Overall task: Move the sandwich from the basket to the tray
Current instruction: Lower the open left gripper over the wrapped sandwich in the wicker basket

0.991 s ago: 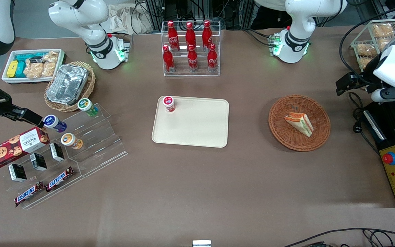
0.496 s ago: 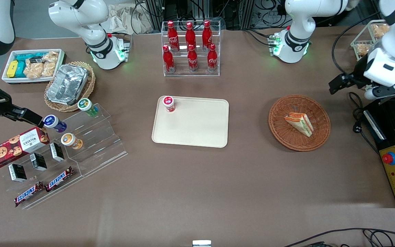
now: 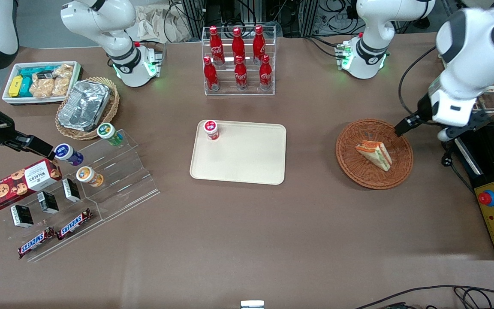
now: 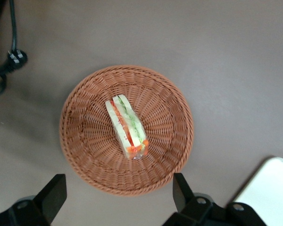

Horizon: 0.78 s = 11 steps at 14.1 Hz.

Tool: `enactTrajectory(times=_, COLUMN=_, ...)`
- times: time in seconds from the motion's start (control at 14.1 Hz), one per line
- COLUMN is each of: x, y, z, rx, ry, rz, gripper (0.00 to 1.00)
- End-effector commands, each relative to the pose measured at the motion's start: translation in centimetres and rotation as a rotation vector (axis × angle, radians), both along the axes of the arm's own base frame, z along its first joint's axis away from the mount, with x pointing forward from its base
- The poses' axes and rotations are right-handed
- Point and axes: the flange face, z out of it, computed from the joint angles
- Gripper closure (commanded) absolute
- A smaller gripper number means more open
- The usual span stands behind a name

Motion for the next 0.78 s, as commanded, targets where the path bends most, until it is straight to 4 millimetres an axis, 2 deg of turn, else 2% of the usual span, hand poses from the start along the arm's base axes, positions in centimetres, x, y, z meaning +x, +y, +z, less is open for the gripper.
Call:
enactTrajectory(times=0.0, x=-0.6, y=-0.1, z=-5.4, rx=0.017, ry=0.019, rz=0.107, gripper=0.0)
enactTrajectory(times=0.14, x=0.0, y=-0.3, z=-8.0, rx=0.03, ry=0.046, rz=0.159, gripper=0.0)
enactTrajectory(times=0.5, x=1.5, y=-1.3, z=-12.3, rx=0.021, ry=0.013, rz=0.292, gripper=0.0)
enactTrajectory(times=0.71, x=0.3, y=-1.7, z=-14.5, rx=0.015, ry=-0.005, rz=0.305, gripper=0.0)
